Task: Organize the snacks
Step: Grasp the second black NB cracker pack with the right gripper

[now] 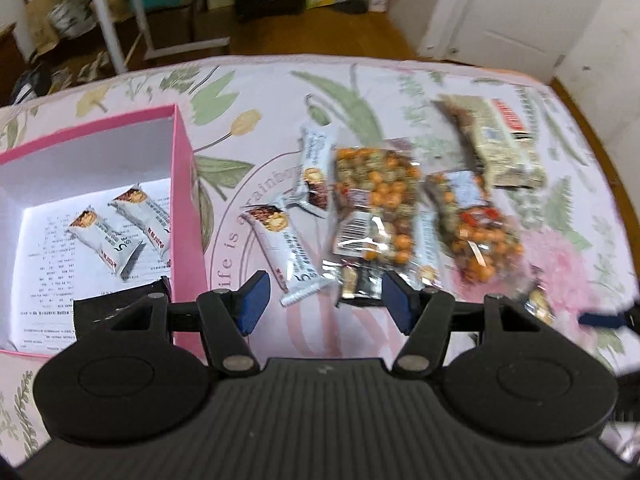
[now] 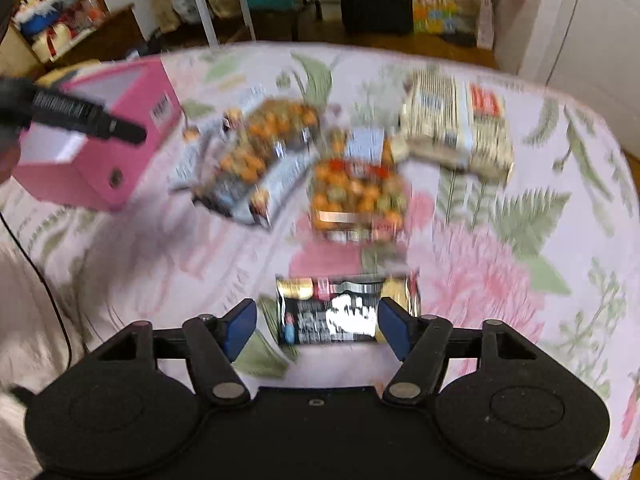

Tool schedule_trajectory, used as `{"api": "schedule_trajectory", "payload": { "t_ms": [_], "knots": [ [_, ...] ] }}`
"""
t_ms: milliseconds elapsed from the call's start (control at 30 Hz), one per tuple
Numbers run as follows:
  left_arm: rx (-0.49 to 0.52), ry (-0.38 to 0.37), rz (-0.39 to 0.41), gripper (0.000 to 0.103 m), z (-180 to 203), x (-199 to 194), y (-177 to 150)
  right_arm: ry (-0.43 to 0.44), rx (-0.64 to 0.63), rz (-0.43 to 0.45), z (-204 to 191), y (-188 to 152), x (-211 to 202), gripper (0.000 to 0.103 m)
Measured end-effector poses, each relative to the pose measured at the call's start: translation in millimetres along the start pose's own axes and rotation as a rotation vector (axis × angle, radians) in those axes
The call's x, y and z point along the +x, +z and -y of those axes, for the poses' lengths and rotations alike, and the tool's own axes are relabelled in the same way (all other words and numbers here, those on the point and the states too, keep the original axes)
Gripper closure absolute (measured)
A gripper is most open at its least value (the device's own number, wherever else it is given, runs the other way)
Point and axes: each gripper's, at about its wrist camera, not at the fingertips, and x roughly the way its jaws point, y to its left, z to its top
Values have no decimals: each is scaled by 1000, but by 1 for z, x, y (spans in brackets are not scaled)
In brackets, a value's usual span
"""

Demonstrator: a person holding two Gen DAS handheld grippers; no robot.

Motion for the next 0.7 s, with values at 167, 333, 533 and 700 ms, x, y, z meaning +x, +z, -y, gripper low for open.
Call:
{"api": "schedule_trajectory", "payload": {
  "t_ms": [167, 333, 533, 700],
  "knots": [
    [-25, -6, -21, 45, 3, 21, -4, -31, 17, -23, 14, -9, 20, 25],
    [-7, -113, -55, 45, 26, 31, -25, -45, -67, 5, 28, -10, 29, 20],
    [16, -269, -131, 51, 66, 51, -58, 25, -120, -1, 44, -14, 37, 13],
    [-18, -363, -182, 53, 88, 68, -80, 58, -152, -14, 41, -20, 47, 13]
  ]
}}
